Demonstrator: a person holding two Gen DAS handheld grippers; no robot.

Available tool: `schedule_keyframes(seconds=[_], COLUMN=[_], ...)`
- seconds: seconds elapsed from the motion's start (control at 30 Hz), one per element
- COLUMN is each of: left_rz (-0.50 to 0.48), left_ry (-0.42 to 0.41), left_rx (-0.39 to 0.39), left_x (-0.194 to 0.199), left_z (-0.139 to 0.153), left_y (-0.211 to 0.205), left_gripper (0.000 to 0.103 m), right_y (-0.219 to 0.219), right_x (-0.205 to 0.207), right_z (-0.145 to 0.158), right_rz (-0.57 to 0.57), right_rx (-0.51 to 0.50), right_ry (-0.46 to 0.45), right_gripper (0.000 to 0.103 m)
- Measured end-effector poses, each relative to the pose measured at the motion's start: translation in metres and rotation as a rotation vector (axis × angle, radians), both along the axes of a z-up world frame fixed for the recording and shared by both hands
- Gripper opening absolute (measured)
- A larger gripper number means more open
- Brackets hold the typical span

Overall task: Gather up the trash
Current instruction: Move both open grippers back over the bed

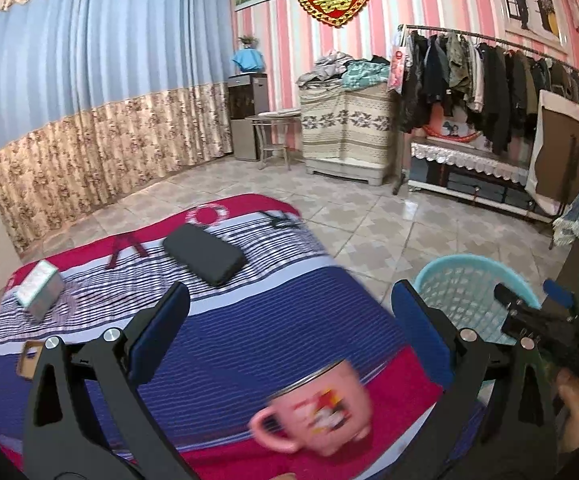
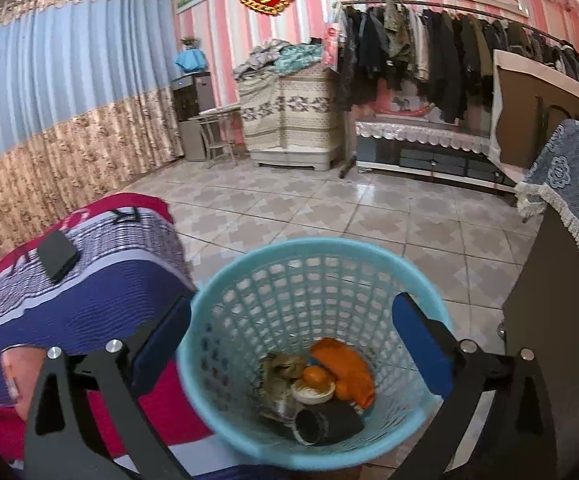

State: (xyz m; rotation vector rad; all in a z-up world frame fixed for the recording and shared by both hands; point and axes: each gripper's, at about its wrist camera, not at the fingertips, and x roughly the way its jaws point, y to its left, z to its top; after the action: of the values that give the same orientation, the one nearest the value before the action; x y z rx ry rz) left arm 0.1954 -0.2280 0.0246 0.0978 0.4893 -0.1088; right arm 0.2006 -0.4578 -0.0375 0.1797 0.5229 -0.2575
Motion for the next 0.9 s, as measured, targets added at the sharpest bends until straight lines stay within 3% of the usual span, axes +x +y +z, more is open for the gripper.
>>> schedule_keyframes(seconds=[0.33, 0.47, 0.9], left_rz=[0.09, 0.145, 0.212], left_ry=[0.025, -0.003, -0.026], left_rx=[0.024, 0.059, -0.004], left_x=[-0.041, -0.061, -0.104], left_z=[-0.017, -0.022, -0.035], left_y=[0.066, 0.089, 0.149], left_gripper=[0.098, 0.098, 0.098], right_y=[0.073, 0.097, 0.143], right_x=[-0.022, -0.038, -0.097], right_z=[0.01, 0.01, 0.016], right_rz=[0.14, 0.18, 0.248], right_rx=[-0.037, -0.071, -0.069], right_ry=[-0.042, -0.047, -0.089], right_gripper=[0.098, 0.098, 0.098])
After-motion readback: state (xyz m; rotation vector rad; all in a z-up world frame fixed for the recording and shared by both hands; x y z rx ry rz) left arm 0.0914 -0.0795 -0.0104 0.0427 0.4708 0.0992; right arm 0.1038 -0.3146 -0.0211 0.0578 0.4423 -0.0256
